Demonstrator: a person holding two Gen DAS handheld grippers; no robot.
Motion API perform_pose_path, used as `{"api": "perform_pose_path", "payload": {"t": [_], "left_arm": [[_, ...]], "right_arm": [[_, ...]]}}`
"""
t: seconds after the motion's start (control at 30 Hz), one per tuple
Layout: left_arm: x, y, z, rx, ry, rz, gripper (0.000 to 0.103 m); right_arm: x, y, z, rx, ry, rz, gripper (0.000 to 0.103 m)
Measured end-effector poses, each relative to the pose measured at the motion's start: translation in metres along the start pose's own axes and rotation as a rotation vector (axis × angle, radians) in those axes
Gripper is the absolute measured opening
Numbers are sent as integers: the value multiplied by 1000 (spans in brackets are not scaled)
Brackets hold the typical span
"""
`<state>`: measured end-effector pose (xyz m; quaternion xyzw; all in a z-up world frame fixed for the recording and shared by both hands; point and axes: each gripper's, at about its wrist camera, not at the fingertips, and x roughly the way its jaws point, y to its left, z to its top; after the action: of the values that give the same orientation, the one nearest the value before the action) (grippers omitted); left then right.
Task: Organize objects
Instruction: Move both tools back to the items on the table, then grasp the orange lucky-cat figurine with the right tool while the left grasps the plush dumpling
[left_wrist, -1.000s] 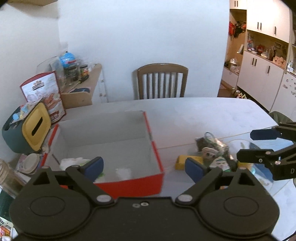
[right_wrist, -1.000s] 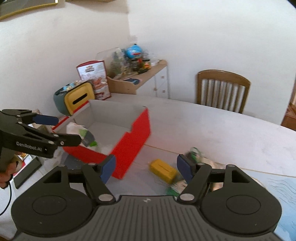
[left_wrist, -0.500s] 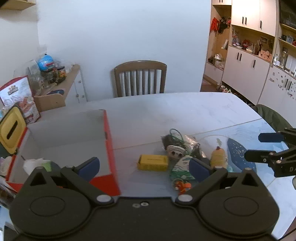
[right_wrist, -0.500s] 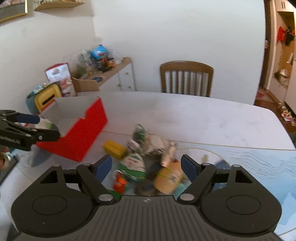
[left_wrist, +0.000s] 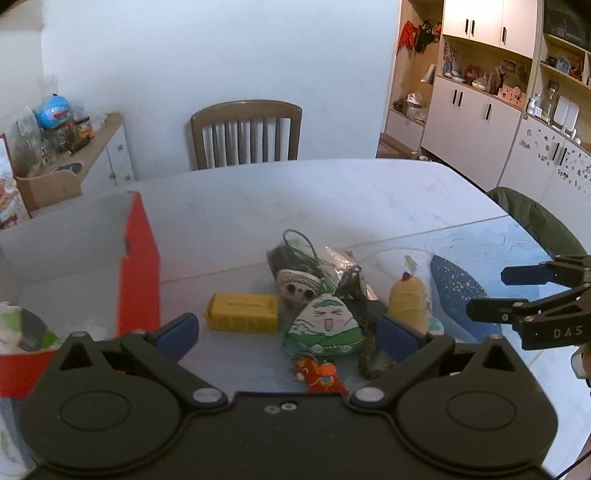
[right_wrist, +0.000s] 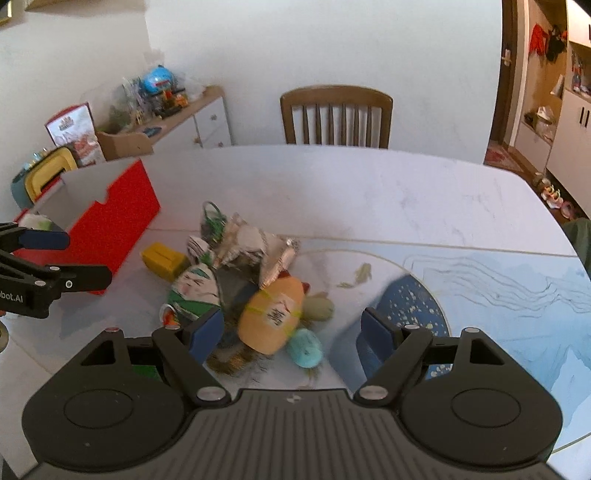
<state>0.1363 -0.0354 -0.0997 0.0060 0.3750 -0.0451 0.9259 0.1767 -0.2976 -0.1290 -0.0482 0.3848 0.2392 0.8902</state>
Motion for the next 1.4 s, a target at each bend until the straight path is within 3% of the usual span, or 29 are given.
{"api": "perform_pose_path", "payload": {"t": [0.33, 0.83, 1.0, 1.1, 1.4], "left_arm": [[48, -8, -13, -12, 47, 14, 102], [90, -29, -20, 58, 32, -13, 102], [99, -29, -20, 54, 44, -34, 96], [104, -29, -21, 44, 62, -48, 88], [108, -28, -20, 25, 78, -55, 76]], "right_arm": [[35, -15, 6, 99, 60, 10, 82], [71, -3, 16, 145, 110, 30, 82], [81, -2, 16, 165, 125, 48, 81], [87, -2, 15, 179, 138, 62, 77], [99, -4, 11, 226, 160, 69, 55]]}}
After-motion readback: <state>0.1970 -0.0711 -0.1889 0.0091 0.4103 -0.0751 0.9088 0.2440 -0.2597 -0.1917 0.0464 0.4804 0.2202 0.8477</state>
